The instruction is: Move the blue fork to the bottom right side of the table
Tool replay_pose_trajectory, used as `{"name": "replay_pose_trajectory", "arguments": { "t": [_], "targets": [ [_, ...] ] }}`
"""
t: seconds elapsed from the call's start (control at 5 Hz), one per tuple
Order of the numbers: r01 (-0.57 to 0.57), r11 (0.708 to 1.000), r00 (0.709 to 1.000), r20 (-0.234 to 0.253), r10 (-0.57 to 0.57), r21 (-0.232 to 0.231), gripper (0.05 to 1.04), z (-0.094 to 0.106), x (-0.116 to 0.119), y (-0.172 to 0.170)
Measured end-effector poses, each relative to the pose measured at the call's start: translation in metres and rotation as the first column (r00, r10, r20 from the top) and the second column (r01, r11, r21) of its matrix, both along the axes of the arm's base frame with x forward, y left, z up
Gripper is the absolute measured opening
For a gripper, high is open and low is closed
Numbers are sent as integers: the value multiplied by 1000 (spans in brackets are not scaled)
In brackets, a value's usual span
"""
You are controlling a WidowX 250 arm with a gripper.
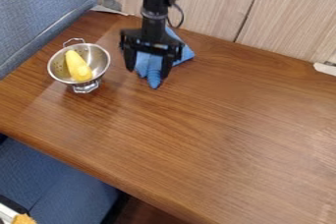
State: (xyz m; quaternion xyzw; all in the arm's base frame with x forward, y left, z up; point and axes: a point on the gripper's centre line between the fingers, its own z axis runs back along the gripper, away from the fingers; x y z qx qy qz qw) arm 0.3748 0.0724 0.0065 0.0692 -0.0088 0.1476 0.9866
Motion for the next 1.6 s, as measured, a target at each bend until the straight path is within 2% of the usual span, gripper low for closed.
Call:
{"name": "replay_pose_trajectory", "arguments": {
  "t": [0.2,0.4,0.6,1.0,1.2,1.6],
  "targets": [
    [7,1000,1000,-9,-7,-11,950,-7,4,-8],
    [11,998,1000,11,-11,58,668,-9,5,-14],
    [-14,998,1000,24,12,57,449,-9,4,-14],
    [-25,997,1000,8,25,76,447,-7,0,-12],
    [-21,998,1000,17,20,58,447,1,1,-14],
    [-31,999,995,100,27,41,447,34,5,-10]
  ]
}}
